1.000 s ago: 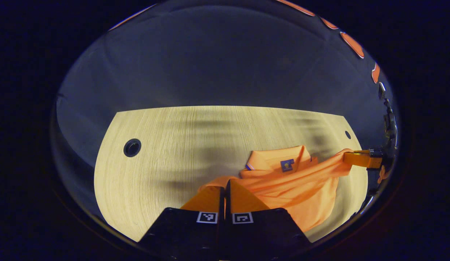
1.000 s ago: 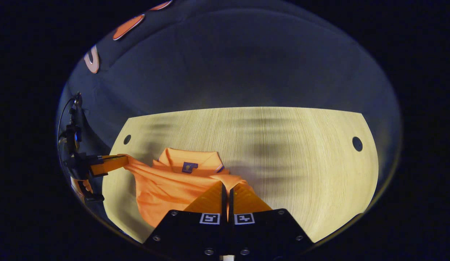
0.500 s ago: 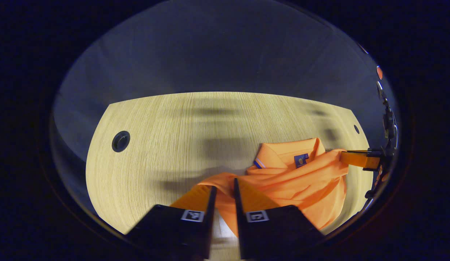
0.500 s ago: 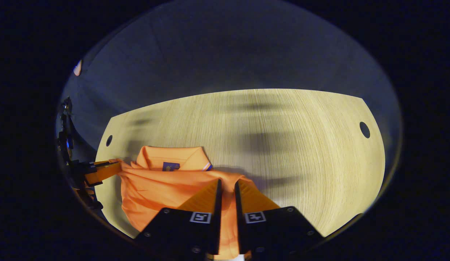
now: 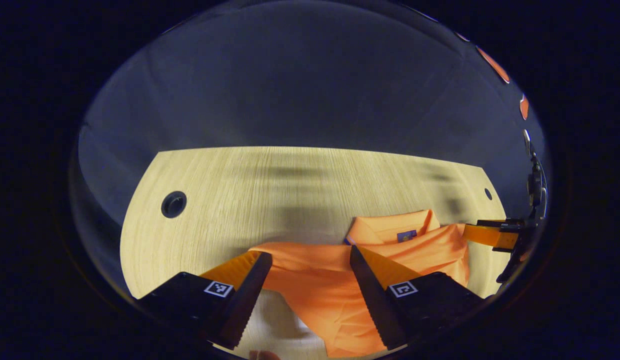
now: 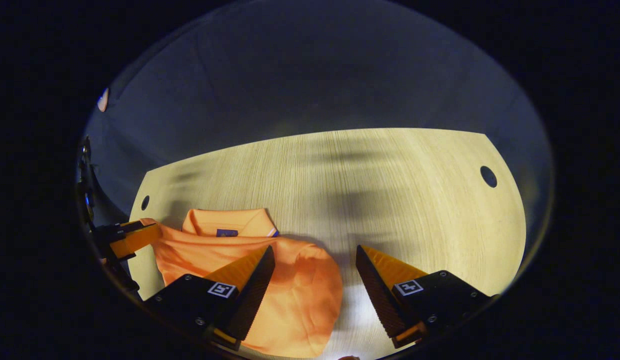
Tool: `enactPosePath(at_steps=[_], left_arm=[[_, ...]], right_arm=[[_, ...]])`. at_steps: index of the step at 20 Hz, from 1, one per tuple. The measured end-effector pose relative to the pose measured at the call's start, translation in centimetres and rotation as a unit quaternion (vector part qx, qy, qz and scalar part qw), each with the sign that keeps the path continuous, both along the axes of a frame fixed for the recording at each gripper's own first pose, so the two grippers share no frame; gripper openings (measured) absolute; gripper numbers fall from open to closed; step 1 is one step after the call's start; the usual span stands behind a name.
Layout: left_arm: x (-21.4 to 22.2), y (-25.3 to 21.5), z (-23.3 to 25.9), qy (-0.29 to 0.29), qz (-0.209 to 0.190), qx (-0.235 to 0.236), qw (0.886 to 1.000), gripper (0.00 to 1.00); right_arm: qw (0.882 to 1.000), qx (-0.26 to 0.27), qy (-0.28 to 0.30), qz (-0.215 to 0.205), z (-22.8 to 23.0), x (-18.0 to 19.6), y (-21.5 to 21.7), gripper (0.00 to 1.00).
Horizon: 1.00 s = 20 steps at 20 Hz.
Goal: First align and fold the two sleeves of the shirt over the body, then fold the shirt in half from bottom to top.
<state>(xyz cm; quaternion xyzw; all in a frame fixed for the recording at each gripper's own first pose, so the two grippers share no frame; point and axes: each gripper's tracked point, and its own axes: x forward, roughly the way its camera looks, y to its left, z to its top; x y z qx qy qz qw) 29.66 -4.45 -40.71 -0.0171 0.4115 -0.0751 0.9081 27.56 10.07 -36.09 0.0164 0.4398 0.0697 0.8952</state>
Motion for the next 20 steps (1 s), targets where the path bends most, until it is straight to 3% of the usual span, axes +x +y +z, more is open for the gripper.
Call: enactPosePath(at_steps=[6, 16, 20], left_arm=[[-0.6, -0.3, 2.3, -0.014, -0.007, -0.008, 1.0, 0.97], [-6.7, -0.1, 3.8, 0.065, -0.022, -0.037, 0.997, 0.97], [-9.0, 1.1, 3.8, 0.07, -0.016, -0.028, 0.997, 0.98]], right_arm=[[1.0, 0.004, -0.027, 0.004, 3.1, -1.0, -0.1, 1.0], [0.999, 0.017, -0.028, 0.018, 4.1, -1.5, 0.4, 0.99], [0.999, 0.016, -0.029, 0.023, 4.0, -1.6, 0.3, 0.99]])
